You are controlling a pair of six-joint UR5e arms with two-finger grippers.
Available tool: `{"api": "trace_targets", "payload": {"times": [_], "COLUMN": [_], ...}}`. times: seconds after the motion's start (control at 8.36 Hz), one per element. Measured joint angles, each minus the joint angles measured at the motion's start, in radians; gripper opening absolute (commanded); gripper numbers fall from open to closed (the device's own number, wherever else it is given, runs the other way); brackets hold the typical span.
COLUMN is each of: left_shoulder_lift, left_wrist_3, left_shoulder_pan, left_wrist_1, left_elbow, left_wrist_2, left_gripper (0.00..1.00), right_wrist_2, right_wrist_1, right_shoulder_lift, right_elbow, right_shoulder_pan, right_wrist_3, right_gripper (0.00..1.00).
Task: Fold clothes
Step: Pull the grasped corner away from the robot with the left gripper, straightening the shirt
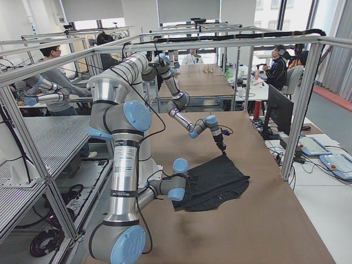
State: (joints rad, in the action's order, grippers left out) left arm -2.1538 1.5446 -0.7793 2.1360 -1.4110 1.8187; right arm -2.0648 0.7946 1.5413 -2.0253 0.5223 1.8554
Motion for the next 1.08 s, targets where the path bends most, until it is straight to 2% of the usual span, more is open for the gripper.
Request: {"api": "trace_targets", "payload": {"times": [0.24, 0.48, 0.6, 0.72, 1.08], "left_shoulder_lift": [-0.292, -0.497, -0.551, -0.575, -0.588], "left_wrist_3": [-0.041, -0.049, -0.051, -0.052, -0.086], "left_shoulder_pan": [-0.068, -0.082, -0.082, -0.08, -0.078], "left_wrist_1": [0.032, 0.132, 0.169, 0.187, 0.199], "left_elbow": [0.382, 0.675, 0.756, 0.794, 0.807], "left_wrist_2": [0.011, -0.032, -0.051, -0.064, -0.091], "left_gripper": [0.0, 0.0, 0.34, 0.94, 0.94], "right_wrist_2": [0.045, 0.08, 0.094, 0.105, 0.135], "right_wrist_1": [0.001, 0.012, 0.024, 0.03, 0.038], "right_shoulder_lift": [-0.001, -0.001, -0.001, -0.001, -0.017], "right_elbow": [0.001, 0.003, 0.003, 0.003, 0.002], "right_shoulder_pan": [0.002, 0.002, 0.001, 0.0, -0.003], "right_wrist_3": [-0.002, -0.003, -0.004, -0.004, -0.006], "right_gripper": [0.95, 0.95, 0.95, 0.95, 0.95]}}
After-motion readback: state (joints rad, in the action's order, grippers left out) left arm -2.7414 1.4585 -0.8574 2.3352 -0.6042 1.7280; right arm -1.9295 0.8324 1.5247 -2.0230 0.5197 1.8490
